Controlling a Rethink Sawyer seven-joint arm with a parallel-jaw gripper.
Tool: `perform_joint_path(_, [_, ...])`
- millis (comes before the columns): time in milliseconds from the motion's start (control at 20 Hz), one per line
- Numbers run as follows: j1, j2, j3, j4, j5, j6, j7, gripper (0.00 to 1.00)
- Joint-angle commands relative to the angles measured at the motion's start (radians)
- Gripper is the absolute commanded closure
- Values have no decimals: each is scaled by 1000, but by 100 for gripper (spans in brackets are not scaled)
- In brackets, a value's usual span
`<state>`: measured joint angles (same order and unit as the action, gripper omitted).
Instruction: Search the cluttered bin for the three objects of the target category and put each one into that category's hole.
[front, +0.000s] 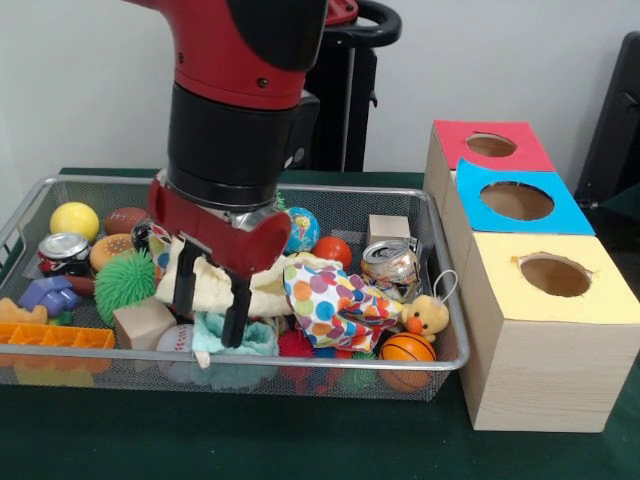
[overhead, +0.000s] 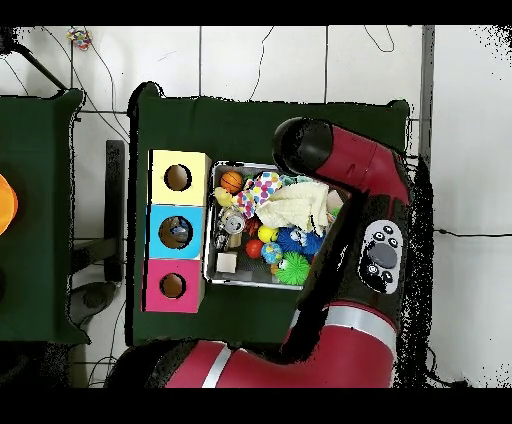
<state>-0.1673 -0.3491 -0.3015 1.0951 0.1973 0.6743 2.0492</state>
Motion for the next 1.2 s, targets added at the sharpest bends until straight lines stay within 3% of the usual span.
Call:
perform_joint_path(50, [-19, 51, 66, 170, 0, -71, 176, 0])
perform_joint_path(450, [-56, 47, 94, 224, -11, -110, 114, 0])
perform_joint_path(850, [-41, -43, 82, 332, 2, -46, 113, 0])
perform_joint_path(1200, [-29, -69, 82, 359, 13, -29, 125, 0])
